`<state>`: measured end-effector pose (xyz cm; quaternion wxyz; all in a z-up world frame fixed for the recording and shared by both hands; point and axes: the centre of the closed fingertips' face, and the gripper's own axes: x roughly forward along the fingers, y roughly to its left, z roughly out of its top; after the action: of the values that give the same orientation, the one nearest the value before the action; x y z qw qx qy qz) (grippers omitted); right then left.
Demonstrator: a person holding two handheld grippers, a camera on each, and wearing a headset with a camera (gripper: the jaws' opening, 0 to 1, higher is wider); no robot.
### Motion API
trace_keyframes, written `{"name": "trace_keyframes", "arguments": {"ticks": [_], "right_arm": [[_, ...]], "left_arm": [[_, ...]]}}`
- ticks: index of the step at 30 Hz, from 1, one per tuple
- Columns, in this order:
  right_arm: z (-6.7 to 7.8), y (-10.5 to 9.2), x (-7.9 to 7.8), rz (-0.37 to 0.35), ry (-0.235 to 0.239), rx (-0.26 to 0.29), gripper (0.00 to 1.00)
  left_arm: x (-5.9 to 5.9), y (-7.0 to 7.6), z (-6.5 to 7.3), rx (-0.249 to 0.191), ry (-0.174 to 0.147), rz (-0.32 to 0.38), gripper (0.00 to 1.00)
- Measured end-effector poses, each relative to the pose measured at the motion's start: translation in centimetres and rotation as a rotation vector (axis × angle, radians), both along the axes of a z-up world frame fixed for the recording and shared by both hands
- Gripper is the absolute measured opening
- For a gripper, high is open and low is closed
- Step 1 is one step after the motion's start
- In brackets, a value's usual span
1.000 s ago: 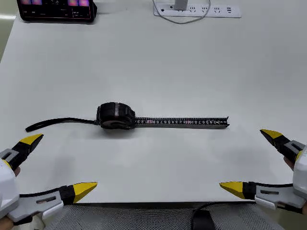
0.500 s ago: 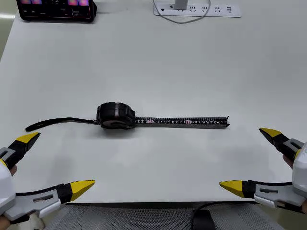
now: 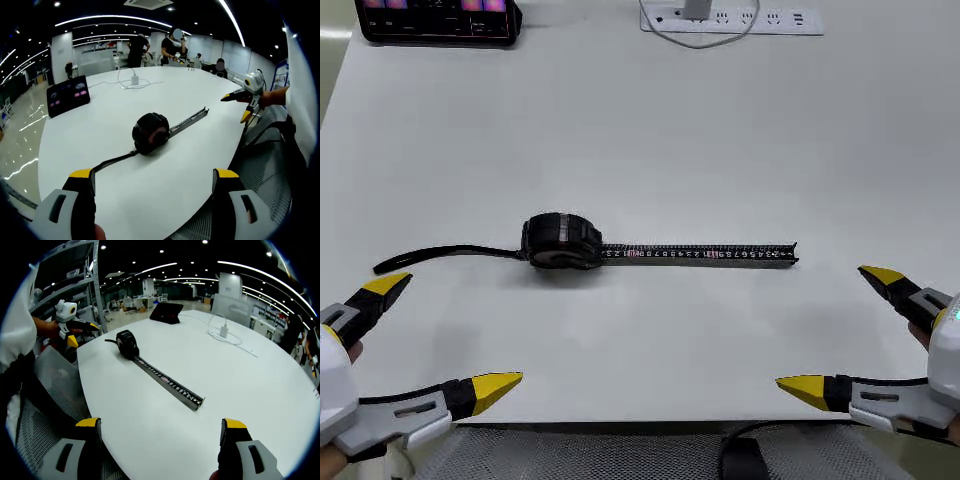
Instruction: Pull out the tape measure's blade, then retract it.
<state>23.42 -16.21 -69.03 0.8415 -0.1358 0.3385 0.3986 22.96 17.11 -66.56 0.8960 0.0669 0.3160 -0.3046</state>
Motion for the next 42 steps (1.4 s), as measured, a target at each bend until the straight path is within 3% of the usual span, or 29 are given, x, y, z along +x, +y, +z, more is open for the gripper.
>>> {"name": "trace_keyframes", "arguments": {"ticks": [20, 34, 42], "right_arm": [[-0.3, -0.1, 0.1, 0.01, 0.013, -0.001, 0.96], [-0.2, -0.3, 1.4, 0.005, 0.002, 0.002, 0.95], [-0.1, -0.5, 2.1, 0.003, -0.001, 0.01, 0.94]], "left_arm": [[1.8, -1.7, -0.2, -0.023, -0.008, -0.008, 0.94], [4.5, -3.6, -0.3, -0.046, -0.028, 0.007, 0.93], [5.7, -5.0, -1.1, -0.058, -0.015, 0.013, 0.93]]}}
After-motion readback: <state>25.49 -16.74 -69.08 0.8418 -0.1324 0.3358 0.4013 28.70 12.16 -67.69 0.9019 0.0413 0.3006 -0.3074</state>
